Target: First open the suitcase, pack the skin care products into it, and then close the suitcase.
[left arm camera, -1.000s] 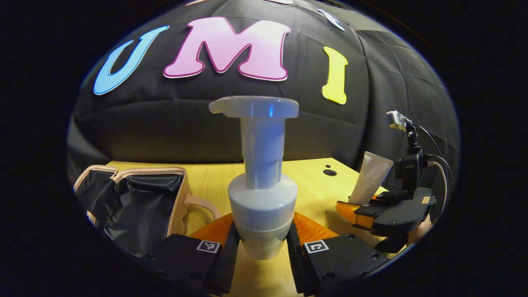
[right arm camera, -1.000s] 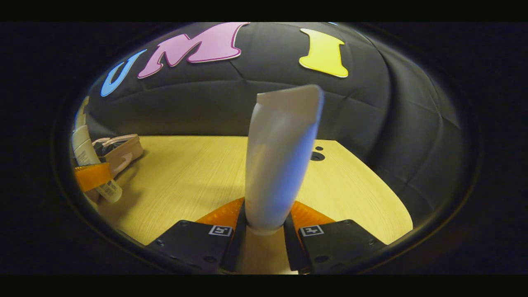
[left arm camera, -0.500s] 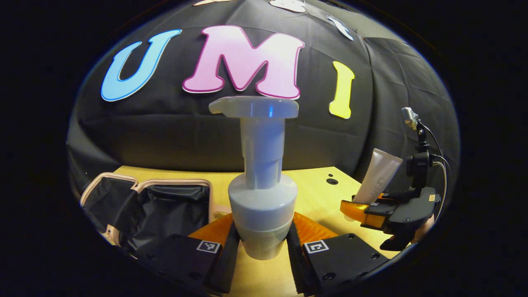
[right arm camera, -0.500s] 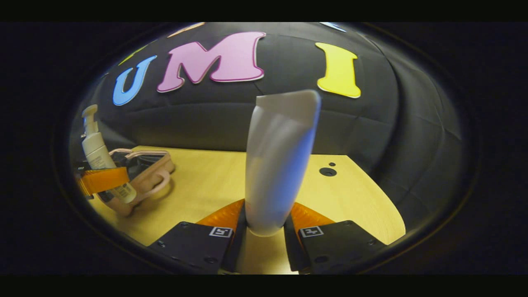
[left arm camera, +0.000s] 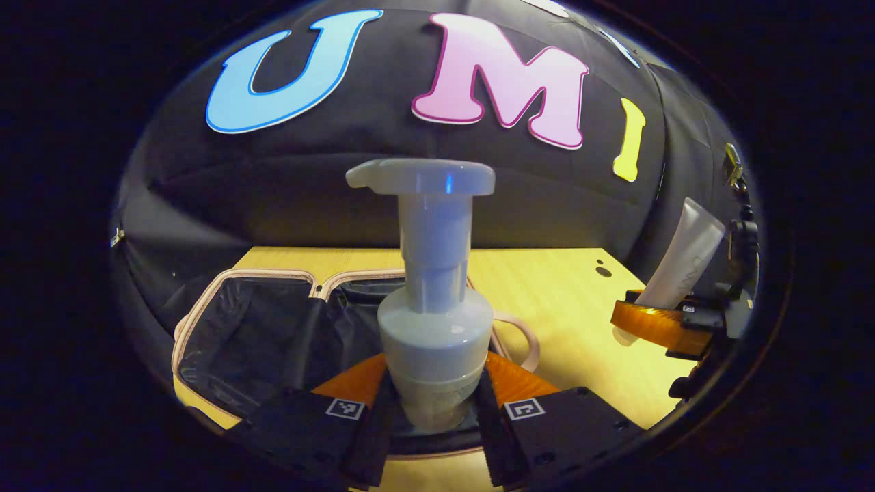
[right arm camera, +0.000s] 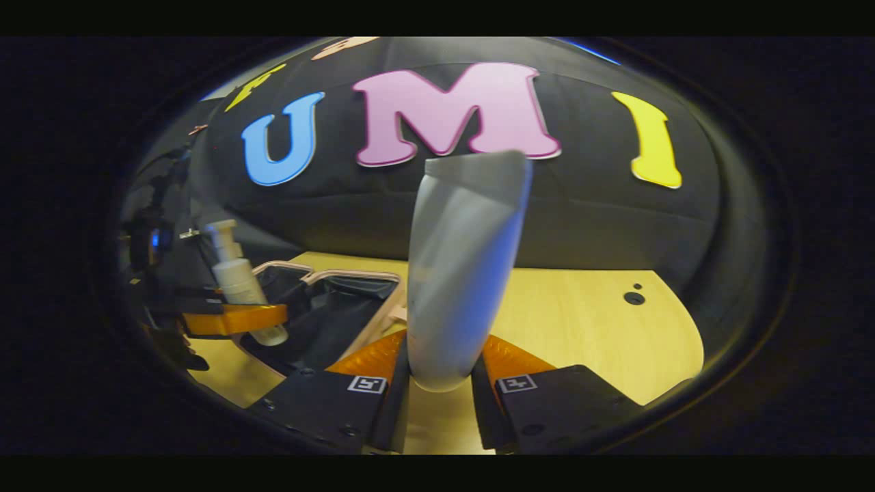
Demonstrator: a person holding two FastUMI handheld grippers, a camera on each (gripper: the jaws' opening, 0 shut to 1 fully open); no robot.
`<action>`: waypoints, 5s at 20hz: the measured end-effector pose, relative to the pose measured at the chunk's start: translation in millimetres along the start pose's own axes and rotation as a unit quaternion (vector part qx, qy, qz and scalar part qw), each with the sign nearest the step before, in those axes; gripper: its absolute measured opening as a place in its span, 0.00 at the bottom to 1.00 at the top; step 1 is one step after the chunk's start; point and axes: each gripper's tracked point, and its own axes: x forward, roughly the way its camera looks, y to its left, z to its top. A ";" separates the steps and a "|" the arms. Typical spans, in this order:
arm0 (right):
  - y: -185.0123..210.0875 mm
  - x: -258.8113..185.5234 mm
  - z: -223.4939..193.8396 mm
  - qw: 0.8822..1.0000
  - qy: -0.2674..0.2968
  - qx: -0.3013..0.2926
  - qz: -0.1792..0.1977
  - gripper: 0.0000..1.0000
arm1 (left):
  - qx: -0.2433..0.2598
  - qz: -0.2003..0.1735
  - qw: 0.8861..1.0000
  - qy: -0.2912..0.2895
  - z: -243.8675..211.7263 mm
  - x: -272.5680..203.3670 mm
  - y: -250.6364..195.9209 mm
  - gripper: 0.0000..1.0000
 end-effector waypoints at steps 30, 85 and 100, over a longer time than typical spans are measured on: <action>116.7 53.5 -38.8 0.981 0.169 0.042 0.088 0.44 | -0.062 0.041 0.997 0.033 24.3 -54.7 39.9 0.96; 47.5 -88.3 -16.9 0.993 0.046 0.030 -0.100 0.98 | -0.380 0.080 0.913 0.126 -80.8 12.8 431.7 0.59; 24.5 -100.7 -11.2 0.993 0.047 0.042 -0.098 0.98 | -0.228 0.095 0.969 0.029 47.7 -64.3 386.1 0.07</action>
